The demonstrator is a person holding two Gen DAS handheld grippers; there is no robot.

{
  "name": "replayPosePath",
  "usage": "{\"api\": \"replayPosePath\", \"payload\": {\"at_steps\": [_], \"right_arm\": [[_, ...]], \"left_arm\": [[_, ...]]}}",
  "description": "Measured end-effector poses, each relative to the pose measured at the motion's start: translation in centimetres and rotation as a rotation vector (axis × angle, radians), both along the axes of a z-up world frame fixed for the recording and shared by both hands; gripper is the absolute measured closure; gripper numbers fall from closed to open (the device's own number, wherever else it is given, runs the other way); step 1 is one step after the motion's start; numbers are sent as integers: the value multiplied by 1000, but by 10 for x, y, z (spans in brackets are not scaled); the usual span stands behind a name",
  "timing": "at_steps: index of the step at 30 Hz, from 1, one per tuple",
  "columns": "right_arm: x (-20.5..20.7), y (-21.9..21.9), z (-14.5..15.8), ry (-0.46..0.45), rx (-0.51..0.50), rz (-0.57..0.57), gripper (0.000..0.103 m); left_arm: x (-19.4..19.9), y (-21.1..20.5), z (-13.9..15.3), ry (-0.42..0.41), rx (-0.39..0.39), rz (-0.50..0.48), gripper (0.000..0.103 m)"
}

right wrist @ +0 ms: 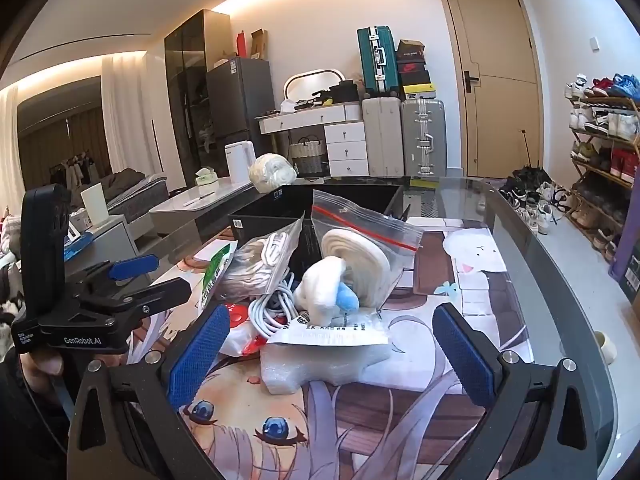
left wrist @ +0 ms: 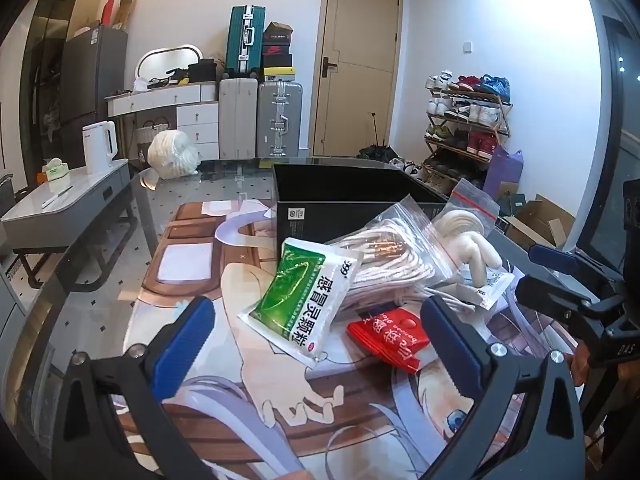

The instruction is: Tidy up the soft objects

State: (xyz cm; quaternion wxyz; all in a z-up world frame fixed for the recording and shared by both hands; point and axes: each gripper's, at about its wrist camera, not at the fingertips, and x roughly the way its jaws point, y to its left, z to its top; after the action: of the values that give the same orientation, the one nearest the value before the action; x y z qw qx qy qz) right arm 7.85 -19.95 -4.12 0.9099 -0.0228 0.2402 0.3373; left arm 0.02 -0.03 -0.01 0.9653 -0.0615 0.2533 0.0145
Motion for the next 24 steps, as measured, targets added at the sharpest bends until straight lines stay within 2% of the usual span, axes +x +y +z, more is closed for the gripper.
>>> {"api": "replayPosePath", "payload": {"at_steps": [24], "right_arm": [[3, 2, -5, 25, -25, -1, 0]], "left_arm": [[0, -3, -4, 0, 31, 8, 0]]}}
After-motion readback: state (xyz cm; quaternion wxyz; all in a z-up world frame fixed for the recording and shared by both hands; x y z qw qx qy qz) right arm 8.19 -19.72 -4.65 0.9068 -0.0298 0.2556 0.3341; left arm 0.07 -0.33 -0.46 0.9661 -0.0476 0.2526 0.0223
